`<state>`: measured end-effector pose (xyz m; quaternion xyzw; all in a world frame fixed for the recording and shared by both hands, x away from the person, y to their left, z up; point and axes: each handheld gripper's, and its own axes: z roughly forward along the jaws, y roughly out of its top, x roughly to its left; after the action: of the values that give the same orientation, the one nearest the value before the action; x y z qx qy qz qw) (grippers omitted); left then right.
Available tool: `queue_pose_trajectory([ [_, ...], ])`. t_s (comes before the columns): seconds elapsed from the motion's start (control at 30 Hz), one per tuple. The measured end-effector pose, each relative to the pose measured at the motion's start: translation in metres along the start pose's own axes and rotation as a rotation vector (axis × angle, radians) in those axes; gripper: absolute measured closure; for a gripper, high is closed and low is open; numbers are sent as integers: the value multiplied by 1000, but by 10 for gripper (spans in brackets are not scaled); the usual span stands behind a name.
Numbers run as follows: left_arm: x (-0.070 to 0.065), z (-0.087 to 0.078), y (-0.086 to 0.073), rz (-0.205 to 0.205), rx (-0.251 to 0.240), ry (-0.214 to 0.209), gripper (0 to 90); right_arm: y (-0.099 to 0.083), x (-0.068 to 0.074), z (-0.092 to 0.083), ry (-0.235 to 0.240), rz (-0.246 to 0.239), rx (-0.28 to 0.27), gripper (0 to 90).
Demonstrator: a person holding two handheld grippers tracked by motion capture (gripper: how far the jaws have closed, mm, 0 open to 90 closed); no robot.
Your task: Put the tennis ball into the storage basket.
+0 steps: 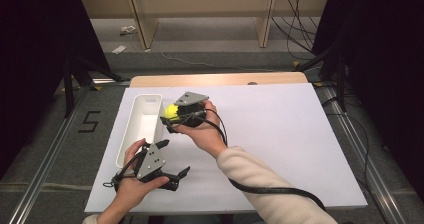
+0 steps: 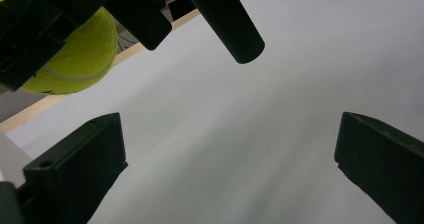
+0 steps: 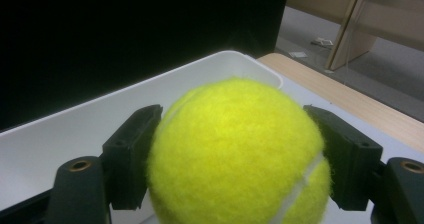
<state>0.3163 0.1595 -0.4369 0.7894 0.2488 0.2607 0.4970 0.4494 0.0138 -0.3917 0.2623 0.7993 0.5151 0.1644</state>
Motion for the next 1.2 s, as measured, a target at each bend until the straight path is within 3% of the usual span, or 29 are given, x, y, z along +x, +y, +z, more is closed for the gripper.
queue_pose_trajectory([
  [1.2, 0, 0, 0, 6, 0, -10, 0, 11, 6, 17, 35, -8, 15, 273],
])
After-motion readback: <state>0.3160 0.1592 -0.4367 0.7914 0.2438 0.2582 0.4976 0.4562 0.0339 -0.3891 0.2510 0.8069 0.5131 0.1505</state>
